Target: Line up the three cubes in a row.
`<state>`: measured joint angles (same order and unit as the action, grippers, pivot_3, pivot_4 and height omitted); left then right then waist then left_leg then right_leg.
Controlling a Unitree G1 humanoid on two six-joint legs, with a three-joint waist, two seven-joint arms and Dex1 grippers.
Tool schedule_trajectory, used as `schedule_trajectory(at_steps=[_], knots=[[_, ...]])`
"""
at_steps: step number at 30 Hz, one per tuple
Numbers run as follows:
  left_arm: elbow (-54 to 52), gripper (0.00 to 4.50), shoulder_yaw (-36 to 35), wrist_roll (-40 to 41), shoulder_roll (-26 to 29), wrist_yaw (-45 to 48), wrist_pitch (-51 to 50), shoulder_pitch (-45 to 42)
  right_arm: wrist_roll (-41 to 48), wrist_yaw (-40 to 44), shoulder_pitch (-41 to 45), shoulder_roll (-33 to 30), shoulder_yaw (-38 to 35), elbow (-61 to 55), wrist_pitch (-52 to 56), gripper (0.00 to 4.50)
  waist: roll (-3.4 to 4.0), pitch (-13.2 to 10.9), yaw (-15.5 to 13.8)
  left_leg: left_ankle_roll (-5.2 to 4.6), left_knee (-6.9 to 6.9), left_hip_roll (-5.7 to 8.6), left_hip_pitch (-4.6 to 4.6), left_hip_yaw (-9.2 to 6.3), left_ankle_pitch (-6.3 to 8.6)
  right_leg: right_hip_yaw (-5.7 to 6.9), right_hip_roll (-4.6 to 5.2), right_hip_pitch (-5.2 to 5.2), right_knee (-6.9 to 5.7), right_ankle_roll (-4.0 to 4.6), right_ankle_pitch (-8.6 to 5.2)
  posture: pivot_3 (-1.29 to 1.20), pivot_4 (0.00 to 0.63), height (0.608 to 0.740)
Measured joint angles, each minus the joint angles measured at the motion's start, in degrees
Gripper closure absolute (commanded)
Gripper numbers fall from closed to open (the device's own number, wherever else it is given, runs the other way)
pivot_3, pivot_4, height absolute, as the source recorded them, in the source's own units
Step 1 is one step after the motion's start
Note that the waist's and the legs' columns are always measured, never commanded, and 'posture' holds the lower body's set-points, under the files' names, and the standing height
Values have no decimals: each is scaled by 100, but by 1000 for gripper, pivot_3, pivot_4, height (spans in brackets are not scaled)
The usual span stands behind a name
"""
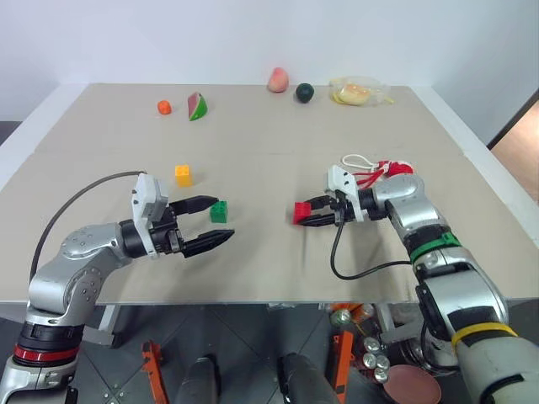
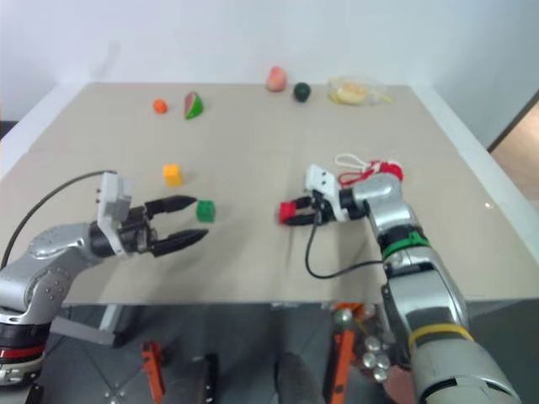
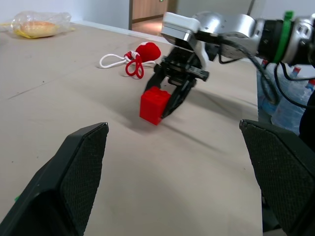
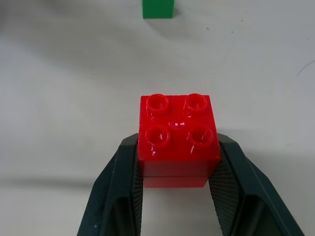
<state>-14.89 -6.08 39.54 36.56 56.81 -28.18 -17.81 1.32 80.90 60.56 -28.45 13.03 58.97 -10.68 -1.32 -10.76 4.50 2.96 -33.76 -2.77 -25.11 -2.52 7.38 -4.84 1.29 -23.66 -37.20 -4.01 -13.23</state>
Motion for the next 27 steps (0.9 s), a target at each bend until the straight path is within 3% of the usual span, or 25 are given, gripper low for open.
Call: schedule_trajectory(at_steps=[7, 27], knots=[[-261, 80, -68, 94, 22, -25, -98, 279, -279, 123, 223, 252, 17, 776, -407, 3241, 1, 0, -4, 1, 12, 0, 0, -2, 1, 1, 0, -1, 0, 1, -7, 0, 150, 740], [-406, 80, -240, 96, 97, -129, -97, 551, -336, 383, 232, 445, -79, 867, -526, 3241, 1, 0, -4, 1, 10, 0, 4, -2, 0, 2, 0, 2, -2, 4, -4, 0, 150, 740]])
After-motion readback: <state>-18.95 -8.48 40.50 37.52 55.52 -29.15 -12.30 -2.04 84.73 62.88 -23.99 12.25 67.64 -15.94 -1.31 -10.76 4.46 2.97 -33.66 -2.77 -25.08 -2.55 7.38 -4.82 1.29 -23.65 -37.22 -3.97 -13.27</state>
